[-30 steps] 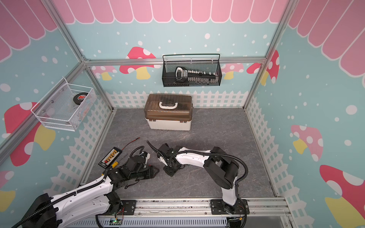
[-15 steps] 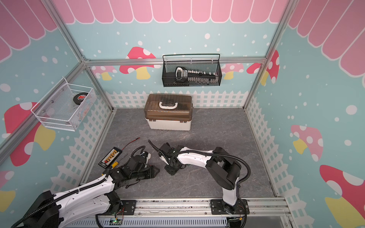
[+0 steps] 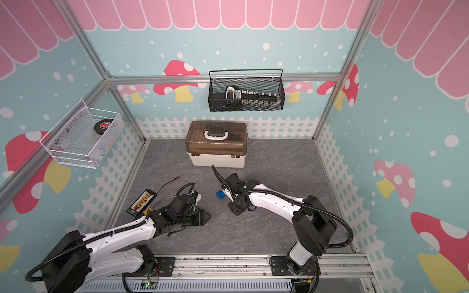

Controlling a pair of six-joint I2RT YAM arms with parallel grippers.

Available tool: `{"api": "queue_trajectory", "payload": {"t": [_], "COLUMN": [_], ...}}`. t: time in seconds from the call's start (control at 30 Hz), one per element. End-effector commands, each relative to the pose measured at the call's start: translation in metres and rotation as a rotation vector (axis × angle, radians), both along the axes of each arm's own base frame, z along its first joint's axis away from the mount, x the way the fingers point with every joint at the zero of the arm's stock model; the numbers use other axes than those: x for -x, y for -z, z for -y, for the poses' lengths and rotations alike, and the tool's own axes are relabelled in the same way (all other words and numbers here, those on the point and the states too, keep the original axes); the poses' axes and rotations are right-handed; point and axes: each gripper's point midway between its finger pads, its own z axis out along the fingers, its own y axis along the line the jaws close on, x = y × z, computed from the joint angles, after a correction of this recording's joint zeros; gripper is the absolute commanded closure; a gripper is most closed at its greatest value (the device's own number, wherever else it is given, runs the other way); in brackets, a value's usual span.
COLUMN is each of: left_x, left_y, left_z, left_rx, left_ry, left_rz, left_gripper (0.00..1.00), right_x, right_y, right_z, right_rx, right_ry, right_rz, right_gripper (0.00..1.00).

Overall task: Assemble the letter y with lego
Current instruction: Pick up the lego brick from the center of the board, then assemble the lego brick with the lego brick.

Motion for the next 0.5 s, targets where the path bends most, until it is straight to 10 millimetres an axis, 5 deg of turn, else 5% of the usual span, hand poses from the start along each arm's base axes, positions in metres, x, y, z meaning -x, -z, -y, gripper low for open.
{"api": "queue_trajectory", "payload": {"t": [0.0, 0.2, 0.47], "left_x": [-0.004, 0.002, 0.003], "left_y": [-0.016, -0.026, -0.022], "left_z": [0.022, 0.049, 0.055], "left_rx": [0.050, 0.100, 0.086], "left_ry": [0.071, 0.193, 0.219], "left_rz": [0.037, 0.042, 0.036], "left_gripper": [0.45, 0.45, 0.45], "right_x": [0.005, 0.002, -0.003], "right_y": [0.007, 0.012, 0.024], "right_z": [0.021, 0.028, 0.036], "right_rx": [0.058, 0.064, 0.057], "right_ry": [-0.017, -0.014, 0.010], "right_rz": [-0.020, -0.034, -0.050], "right_gripper": [0.66, 0.65, 0.65]}}
